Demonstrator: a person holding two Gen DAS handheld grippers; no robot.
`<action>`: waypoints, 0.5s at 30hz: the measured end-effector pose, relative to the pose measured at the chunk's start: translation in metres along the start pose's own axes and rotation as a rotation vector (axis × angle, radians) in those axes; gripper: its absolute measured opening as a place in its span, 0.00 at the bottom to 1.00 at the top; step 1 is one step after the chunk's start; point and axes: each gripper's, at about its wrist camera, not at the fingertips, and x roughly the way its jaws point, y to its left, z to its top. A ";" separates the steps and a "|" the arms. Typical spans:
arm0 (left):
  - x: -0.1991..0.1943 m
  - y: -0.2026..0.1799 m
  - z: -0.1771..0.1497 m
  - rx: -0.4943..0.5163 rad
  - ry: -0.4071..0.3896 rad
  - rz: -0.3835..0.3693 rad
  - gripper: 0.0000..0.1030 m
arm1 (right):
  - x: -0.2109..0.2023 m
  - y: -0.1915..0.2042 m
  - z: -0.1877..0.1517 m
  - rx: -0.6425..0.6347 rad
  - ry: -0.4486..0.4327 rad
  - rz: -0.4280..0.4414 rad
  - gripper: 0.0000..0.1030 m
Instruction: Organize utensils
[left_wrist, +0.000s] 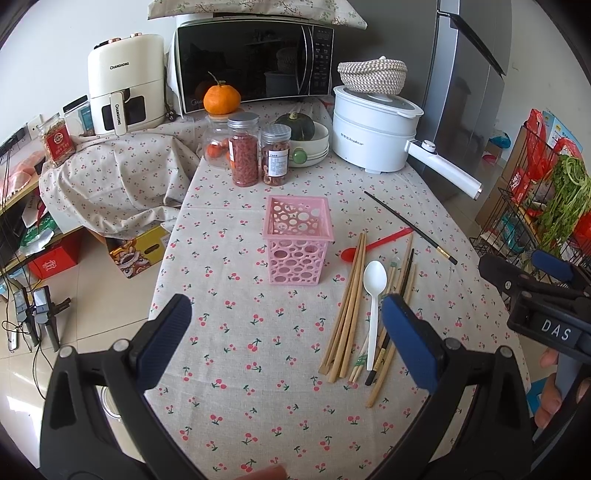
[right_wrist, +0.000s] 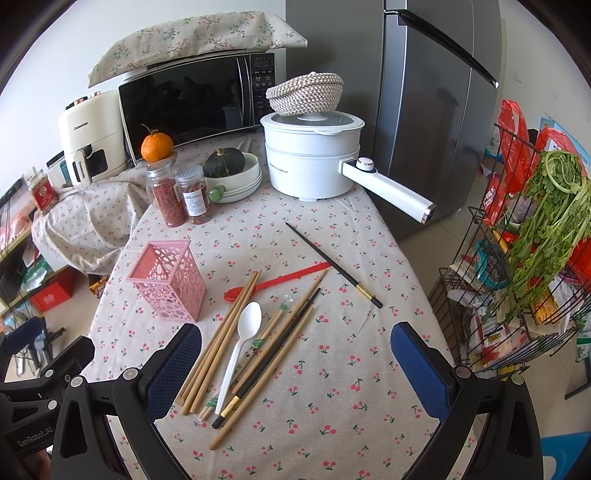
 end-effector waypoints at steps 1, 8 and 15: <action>0.000 0.000 0.000 -0.001 -0.001 0.000 0.99 | 0.000 0.000 0.000 0.000 0.000 0.000 1.00; 0.002 0.000 -0.003 0.006 0.003 0.001 0.99 | 0.000 0.000 0.000 -0.002 0.001 -0.001 1.00; 0.003 -0.001 -0.002 0.018 -0.001 -0.002 0.99 | 0.005 -0.003 0.001 -0.002 0.004 -0.008 1.00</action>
